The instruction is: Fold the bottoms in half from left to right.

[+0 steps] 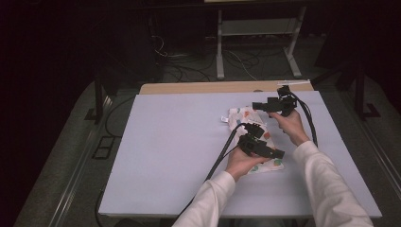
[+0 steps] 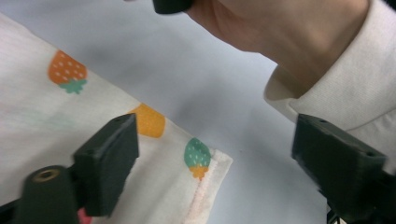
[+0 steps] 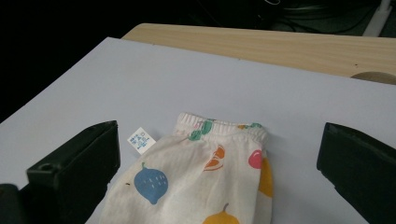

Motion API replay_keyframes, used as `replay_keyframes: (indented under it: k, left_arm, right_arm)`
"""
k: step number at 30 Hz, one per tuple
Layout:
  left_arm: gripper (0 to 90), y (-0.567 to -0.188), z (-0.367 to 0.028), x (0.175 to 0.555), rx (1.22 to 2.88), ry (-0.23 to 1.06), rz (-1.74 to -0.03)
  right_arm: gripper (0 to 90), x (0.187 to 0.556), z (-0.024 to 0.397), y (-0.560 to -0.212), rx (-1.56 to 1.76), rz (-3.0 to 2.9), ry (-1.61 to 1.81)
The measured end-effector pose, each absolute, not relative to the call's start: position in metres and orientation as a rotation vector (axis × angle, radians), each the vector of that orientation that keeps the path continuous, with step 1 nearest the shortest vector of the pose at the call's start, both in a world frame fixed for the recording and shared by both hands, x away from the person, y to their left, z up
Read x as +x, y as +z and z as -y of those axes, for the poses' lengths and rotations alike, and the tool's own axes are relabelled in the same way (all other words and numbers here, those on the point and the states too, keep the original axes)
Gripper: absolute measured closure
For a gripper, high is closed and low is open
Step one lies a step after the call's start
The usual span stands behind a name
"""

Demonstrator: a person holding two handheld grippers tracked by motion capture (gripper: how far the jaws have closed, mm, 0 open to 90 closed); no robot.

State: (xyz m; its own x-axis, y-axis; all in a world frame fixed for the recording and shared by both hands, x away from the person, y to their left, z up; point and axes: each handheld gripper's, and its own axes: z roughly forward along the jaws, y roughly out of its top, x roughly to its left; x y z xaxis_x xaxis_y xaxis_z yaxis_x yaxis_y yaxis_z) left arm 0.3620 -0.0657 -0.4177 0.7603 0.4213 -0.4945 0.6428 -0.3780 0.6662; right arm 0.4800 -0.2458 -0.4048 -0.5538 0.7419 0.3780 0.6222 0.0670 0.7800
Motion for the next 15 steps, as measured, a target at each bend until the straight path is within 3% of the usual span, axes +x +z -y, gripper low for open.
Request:
replay_keyframes:
  k: [4, 15]
  left_arm:
    - [0.6, -0.415, 0.059, 0.363, 2.037, -0.286, -0.806]
    - [0.0, -0.406, 0.03, 0.365, 2.027, -0.193, -0.785]
  right_arm:
    - [0.0, 0.474, 0.247, -0.403, 1.411, -2.189, 1.517]
    - [0.0, 0.464, 0.244, -0.403, 1.398, -2.188, 1.539]
